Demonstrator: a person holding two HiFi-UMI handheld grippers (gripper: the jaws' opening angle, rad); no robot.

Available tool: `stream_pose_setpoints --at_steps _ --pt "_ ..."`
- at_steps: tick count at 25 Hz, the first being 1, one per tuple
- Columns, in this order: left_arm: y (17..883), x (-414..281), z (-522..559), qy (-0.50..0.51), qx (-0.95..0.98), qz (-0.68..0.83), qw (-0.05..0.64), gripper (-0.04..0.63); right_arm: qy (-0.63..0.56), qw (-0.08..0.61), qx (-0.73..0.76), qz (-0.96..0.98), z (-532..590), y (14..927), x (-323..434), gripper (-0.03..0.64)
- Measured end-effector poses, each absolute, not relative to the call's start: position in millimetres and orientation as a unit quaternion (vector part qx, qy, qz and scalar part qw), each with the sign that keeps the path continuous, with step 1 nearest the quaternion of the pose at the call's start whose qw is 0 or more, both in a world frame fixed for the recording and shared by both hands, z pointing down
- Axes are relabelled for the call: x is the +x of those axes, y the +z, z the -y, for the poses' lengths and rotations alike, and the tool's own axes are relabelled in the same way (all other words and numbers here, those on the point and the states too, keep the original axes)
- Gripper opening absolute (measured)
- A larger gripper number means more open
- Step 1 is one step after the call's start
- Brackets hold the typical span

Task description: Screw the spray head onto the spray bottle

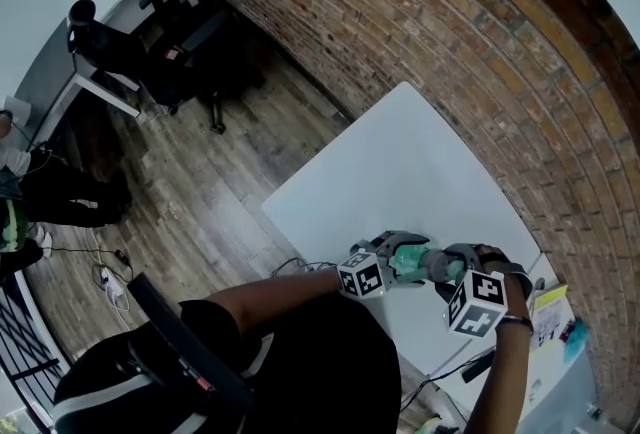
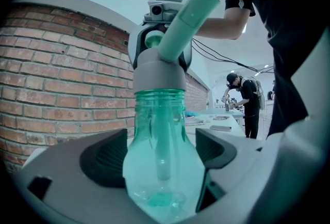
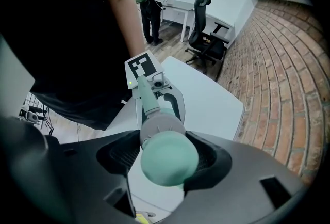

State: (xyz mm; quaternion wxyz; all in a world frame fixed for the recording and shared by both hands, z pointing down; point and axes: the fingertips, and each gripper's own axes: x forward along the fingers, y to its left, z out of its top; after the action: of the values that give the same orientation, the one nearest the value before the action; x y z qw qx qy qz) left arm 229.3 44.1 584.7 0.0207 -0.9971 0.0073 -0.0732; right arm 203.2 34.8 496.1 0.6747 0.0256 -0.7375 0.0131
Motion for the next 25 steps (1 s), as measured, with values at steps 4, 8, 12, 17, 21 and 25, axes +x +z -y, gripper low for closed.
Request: stream_pose_setpoints --at_steps 4,8,12,17,21,25 --pt "584 230 -44 -0.071 -0.997 -0.008 0.021 0.394 -0.005 0.667 0.034 0.744 -36 497 204 0.273" --pt "585 230 -44 -0.071 -0.997 -0.009 0.020 0.394 0.013 0.655 0.058 0.753 -36 497 205 0.273" --pt "585 229 -43 -0.070 -0.997 -0.010 0.018 0.394 0.055 0.640 0.092 0.761 -34 495 205 0.273" --pt "584 229 -43 -0.070 -0.997 -0.009 0.016 0.394 0.099 0.629 0.124 0.761 -35 495 215 0.273" --pt "585 228 -44 -0.070 -0.997 -0.010 0.016 0.394 0.080 0.630 0.127 0.762 -37 495 217 0.273" --pt "585 229 -44 -0.070 -0.997 -0.009 0.017 0.396 0.057 0.639 0.115 0.758 -35 495 209 0.273"
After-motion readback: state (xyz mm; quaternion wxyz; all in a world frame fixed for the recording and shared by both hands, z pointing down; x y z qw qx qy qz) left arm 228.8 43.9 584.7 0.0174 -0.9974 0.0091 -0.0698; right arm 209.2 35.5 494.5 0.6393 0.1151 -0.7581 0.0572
